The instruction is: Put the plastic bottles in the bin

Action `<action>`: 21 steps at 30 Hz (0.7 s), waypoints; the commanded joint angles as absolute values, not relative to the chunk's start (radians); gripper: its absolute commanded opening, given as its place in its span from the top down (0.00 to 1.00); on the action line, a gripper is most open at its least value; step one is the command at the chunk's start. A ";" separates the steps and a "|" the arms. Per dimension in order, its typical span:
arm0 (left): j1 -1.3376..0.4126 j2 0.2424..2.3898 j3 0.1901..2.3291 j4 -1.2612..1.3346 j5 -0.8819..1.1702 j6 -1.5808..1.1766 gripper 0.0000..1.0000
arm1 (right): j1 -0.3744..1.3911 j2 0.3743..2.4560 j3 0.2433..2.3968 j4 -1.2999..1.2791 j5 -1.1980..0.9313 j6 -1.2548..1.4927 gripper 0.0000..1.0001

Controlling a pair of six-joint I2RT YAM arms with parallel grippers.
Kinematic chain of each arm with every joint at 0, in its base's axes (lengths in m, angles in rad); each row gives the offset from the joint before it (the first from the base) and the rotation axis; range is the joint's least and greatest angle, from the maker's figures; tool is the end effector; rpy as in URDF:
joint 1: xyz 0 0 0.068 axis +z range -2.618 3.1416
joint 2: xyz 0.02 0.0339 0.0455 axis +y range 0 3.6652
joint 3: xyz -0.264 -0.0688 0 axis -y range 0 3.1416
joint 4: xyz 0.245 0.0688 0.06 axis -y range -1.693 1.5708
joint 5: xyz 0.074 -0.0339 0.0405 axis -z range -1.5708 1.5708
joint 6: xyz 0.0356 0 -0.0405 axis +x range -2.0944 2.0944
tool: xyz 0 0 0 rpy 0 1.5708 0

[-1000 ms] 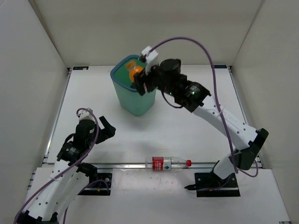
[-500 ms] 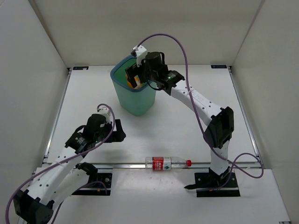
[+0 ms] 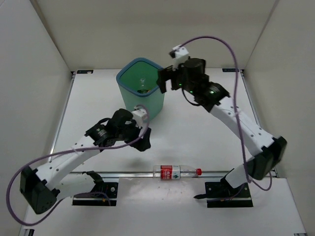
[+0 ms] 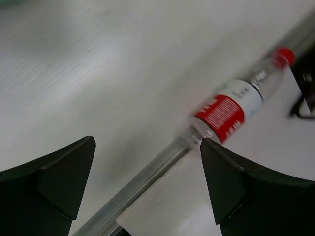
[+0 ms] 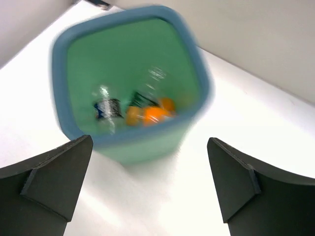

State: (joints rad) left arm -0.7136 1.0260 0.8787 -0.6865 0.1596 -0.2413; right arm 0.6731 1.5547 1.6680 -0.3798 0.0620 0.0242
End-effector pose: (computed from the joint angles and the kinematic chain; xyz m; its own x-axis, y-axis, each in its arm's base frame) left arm 0.1533 -0.1402 0.2819 -0.7173 0.3090 -0.6245 0.5721 0.7727 -0.2749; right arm 0.2813 0.2215 0.4359 -0.2198 -0.1443 -0.9648 -0.5703 0.8214 0.0070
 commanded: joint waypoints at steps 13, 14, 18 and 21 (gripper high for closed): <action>-1.137 1.644 1.241 -0.770 0.425 0.238 0.02 | 0.137 1.017 1.207 -0.639 -0.132 0.184 0.00; -1.146 1.655 1.239 -0.759 0.433 0.238 0.01 | 0.124 1.000 1.207 -0.661 -0.130 0.173 0.01; -1.201 1.696 1.198 -0.681 0.362 0.218 0.01 | 0.002 0.944 1.152 -0.701 -0.153 0.149 0.01; -1.207 1.768 1.221 -0.701 0.331 0.222 0.02 | -0.035 0.905 1.120 -0.702 -0.173 0.156 0.01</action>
State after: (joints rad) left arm -1.1908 1.7218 1.2079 -0.7216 0.3649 0.1986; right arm -0.0036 0.9413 1.1423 -0.6785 -0.1345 0.1680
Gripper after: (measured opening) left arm 0.982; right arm 0.991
